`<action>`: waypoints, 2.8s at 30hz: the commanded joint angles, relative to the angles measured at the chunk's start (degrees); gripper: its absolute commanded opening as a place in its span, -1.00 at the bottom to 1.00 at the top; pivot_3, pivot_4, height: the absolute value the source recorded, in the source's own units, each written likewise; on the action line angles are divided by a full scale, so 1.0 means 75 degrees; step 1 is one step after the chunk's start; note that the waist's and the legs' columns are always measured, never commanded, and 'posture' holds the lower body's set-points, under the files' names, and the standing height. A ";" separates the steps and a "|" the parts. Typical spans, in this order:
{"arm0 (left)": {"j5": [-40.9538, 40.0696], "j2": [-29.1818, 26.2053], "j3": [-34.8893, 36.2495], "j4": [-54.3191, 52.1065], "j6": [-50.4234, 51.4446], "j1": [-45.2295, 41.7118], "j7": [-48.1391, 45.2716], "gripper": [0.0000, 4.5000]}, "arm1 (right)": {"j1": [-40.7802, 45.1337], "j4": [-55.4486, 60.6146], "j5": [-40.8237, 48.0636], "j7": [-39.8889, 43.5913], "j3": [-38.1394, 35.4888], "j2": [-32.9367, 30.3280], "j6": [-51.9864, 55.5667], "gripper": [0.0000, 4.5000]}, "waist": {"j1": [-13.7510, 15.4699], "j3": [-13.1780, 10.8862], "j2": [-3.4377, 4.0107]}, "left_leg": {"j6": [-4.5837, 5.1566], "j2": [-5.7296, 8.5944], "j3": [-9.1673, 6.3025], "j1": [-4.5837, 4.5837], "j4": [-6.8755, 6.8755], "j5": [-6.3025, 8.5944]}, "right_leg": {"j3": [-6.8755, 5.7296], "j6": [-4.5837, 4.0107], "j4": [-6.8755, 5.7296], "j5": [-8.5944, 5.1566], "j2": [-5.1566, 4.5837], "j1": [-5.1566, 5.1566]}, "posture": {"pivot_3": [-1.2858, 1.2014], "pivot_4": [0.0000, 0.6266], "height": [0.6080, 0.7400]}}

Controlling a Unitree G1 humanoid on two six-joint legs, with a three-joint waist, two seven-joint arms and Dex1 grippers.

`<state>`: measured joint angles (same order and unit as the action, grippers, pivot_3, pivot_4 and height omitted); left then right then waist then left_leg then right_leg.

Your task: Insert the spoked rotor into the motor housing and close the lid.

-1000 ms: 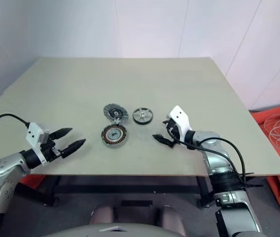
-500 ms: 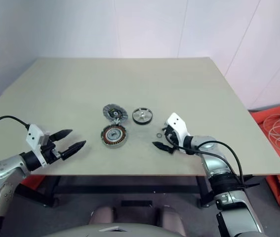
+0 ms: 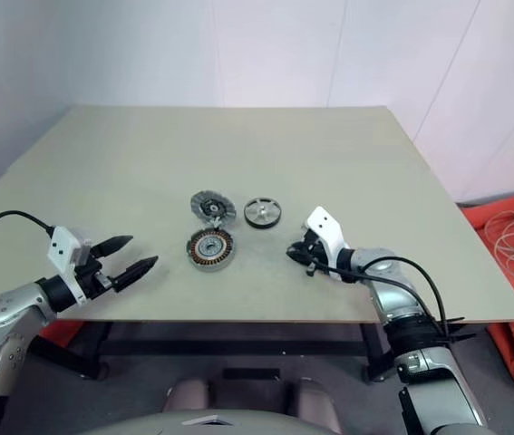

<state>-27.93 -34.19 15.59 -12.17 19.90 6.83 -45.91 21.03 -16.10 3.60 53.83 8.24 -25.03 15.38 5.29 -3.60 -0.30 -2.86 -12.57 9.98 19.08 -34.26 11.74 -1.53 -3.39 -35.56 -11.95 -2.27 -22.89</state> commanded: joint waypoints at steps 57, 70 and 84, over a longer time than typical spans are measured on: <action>-0.0020 0.0132 0.0022 -0.0483 -0.0194 0.0227 0.0123 1.00 | 0.3326 -0.1743 -0.0322 -0.0301 0.1892 0.2861 0.0986 -0.75 | -0.0178 -0.0006 0.0007 | -0.0001 -0.0008 -0.0006 0.0014 0.0013 0.0001 | 0.0002 -0.0002 -0.0010 0.0001 0.0000 -0.0028 | 0.03 -1.00 1.00; -0.0030 0.0124 0.0019 -0.0516 -0.0172 0.0239 0.0161 1.00 | 0.3313 -0.1856 -0.0345 -0.0260 0.1895 0.2909 0.1029 -0.75 | -0.0178 -0.0006 0.0007 | -0.0001 -0.0010 -0.0006 0.0015 0.0013 0.0001 | 0.0002 -0.0002 -0.0011 0.0001 0.0000 -0.0028 | 0.03 -1.00 1.00; -0.0020 0.0135 -0.0010 -0.0495 -0.0171 0.0185 0.0176 1.00 | 0.3258 -0.1882 -0.0367 -0.0194 0.1906 0.2911 0.1108 -0.75 | -0.0179 -0.0007 0.0008 | -0.0001 -0.0012 -0.0006 0.0014 0.0013 0.0001 | 0.0002 -0.0002 -0.0011 0.0001 0.0000 -0.0028 | 0.03 -1.00 1.00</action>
<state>-27.88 -33.07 15.22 -14.23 19.73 9.18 -44.73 44.27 -30.70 0.38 52.34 23.45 -3.54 24.19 3.95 -3.65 -0.24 -2.87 -12.66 9.94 19.19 -34.16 11.75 -1.51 -3.41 -35.64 -11.94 -2.26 -23.10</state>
